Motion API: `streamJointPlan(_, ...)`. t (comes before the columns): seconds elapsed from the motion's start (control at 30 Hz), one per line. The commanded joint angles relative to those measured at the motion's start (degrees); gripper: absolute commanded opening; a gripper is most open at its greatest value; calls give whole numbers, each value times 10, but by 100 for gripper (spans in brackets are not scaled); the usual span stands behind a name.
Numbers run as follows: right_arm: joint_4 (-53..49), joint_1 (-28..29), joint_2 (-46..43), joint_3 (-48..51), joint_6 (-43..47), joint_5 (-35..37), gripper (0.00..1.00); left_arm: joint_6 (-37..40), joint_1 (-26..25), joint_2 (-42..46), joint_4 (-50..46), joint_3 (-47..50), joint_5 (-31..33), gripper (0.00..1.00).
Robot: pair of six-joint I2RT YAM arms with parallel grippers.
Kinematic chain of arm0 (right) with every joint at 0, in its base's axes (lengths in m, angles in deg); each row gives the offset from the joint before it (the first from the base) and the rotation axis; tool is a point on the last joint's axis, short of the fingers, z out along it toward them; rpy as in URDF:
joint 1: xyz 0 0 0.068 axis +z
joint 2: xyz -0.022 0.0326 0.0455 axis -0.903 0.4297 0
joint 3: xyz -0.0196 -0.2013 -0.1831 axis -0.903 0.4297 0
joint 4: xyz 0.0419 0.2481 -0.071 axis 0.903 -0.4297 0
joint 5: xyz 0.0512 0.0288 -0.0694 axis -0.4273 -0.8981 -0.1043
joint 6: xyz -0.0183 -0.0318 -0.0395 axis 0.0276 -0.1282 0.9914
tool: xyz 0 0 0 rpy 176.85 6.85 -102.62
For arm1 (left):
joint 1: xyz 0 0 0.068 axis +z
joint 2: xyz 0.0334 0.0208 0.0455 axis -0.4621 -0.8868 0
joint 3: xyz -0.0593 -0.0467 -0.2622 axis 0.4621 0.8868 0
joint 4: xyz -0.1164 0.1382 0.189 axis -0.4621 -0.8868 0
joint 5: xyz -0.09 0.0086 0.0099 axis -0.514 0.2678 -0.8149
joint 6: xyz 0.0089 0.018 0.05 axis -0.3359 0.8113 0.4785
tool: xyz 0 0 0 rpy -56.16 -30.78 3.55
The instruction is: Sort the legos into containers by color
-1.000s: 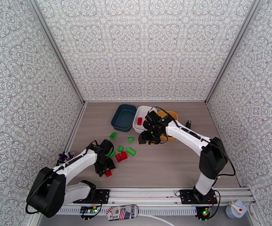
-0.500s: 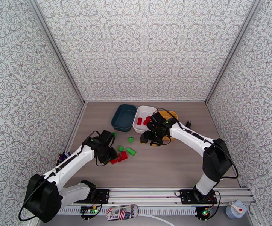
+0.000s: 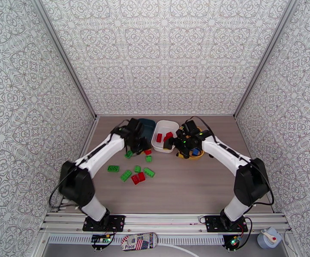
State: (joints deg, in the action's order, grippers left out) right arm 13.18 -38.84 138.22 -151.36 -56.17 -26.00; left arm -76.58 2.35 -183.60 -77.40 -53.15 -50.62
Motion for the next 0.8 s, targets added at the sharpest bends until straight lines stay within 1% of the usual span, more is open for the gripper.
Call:
streamJointPlan(0.0,1,-18,-43,20,-9,-11,99,32,-7,-67,-7,-96,-26,41)
streamJointPlan(0.07,-4,-22,-56,31,-8,-7,99,35,-8,-109,-16,-151,-34,45)
streamJointPlan(0.13,-10,-23,-67,43,-5,-1,99,37,-8,-148,-28,-200,-38,55)
streamJointPlan(0.17,-12,-24,-73,50,-4,2,99,37,-8,-166,-34,-226,-40,63)
streamJointPlan(0.23,-11,-25,-85,66,-4,6,99,39,-9,-187,-45,-265,-39,75)
streamJointPlan(0.27,-7,-25,-89,73,-4,5,99,41,-9,-193,-49,-278,-36,79)
streamJointPlan(0.3,-8,-26,-92,79,-1,7,99,42,-9,-194,-51,-287,-33,81)
streamJointPlan(0.4,-3,-25,-95,94,0,3,99,49,-9,-183,-61,-294,-21,82)
streamJointPlan(0.5,7,-25,-83,99,-6,-22,97,59,-9,-152,-73,-267,0,82)
streamJointPlan(0.63,-1,-23,-61,92,0,-22,90,62,-10,-85,-81,-180,44,82)
streamJointPlan(0.77,-36,-8,-22,59,18,-5,87,41,-10,1,-78,-66,78,80)
